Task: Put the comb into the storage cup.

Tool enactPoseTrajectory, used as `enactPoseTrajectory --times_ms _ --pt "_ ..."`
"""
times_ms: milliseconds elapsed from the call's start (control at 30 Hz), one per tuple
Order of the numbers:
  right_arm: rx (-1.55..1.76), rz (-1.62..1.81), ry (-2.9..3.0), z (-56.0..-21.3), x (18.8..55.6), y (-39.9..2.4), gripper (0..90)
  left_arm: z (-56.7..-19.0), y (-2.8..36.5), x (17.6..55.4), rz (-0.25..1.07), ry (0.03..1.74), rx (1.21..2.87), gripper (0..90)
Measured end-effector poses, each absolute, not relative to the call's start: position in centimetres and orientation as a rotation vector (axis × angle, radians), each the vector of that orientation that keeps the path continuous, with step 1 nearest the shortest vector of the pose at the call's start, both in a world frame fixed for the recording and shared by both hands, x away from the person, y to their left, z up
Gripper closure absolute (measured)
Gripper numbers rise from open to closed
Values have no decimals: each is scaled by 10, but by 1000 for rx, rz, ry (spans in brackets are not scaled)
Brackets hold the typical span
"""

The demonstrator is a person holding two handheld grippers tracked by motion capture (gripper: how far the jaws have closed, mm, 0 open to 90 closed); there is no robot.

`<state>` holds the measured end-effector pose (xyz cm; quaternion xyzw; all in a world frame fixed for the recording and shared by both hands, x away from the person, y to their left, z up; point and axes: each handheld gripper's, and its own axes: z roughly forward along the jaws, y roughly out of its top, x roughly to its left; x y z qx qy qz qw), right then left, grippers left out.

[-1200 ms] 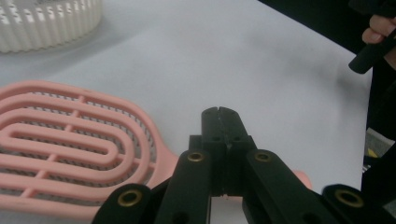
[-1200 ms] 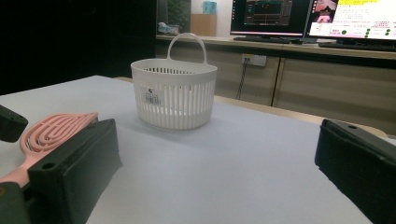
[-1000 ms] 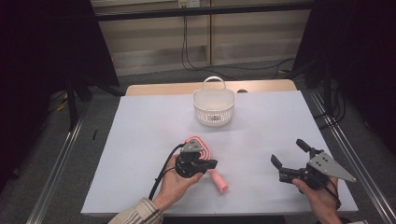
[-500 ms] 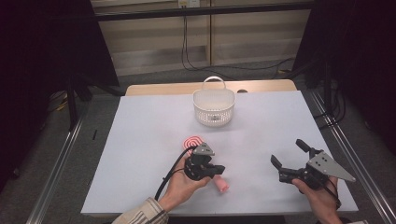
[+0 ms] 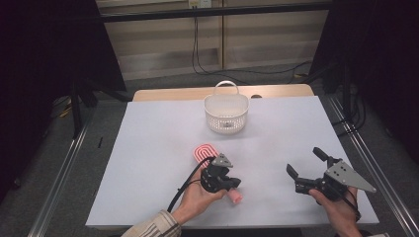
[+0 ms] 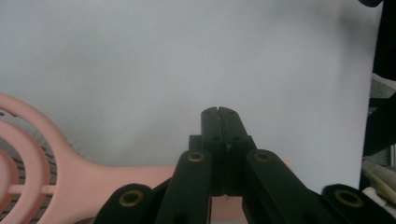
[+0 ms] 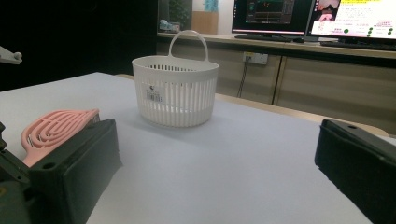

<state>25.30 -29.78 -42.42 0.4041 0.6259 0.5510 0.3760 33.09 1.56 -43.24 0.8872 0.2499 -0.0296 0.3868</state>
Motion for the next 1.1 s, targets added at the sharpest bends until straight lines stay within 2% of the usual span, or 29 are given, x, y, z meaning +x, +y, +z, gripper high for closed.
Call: enactPoseTrajectory --times_ms 1100 --pt "1045 1402 1599 -424 253 -299 0 -436 35 329 -134 682 2234 900"
